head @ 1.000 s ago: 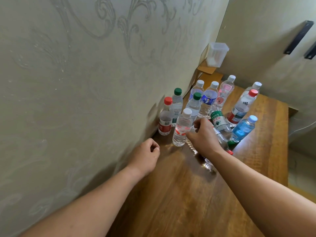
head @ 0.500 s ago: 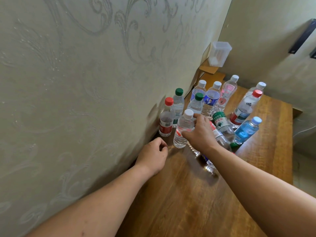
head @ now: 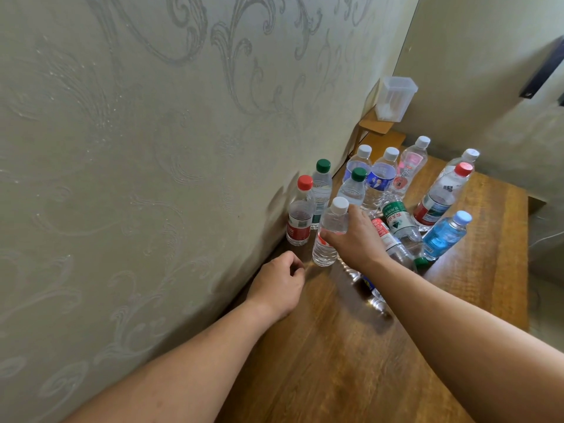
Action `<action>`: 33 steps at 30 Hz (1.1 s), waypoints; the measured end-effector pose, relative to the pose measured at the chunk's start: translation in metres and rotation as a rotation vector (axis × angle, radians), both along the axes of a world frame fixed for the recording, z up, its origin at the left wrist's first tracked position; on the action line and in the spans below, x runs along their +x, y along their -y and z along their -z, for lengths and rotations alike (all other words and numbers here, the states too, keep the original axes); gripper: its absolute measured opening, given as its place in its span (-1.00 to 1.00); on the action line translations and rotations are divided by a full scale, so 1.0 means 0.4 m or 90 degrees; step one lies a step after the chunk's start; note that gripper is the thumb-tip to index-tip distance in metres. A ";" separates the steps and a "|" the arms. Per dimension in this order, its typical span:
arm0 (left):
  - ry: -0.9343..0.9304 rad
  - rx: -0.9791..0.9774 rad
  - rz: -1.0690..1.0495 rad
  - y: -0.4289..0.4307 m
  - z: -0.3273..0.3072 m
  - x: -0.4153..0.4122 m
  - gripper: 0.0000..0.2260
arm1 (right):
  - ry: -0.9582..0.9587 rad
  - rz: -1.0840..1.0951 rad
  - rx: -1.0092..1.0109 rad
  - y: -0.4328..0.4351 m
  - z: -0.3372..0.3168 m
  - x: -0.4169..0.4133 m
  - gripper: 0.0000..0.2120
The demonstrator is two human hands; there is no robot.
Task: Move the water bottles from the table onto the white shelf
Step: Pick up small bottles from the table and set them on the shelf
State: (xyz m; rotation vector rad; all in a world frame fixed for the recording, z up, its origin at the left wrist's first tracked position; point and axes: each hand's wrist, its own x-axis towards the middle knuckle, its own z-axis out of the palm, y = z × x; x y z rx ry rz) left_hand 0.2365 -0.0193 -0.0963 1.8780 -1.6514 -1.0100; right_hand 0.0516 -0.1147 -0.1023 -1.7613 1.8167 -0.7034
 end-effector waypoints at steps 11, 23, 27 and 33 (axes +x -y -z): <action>0.005 0.011 -0.003 -0.033 -0.002 0.008 -0.89 | 0.001 0.014 -0.008 -0.037 -0.001 0.000 -0.30; 0.013 0.003 -0.006 -0.076 -0.057 0.024 -0.92 | 0.030 0.000 -0.006 -0.123 -0.011 0.005 -0.33; 0.019 0.000 -0.015 -0.119 -0.084 0.040 -0.90 | 0.028 -0.033 -0.009 -0.203 -0.038 0.016 -0.36; 0.012 -0.012 0.003 -0.248 -0.130 0.074 -0.66 | 0.023 -0.095 -0.052 -0.368 -0.117 0.075 -0.35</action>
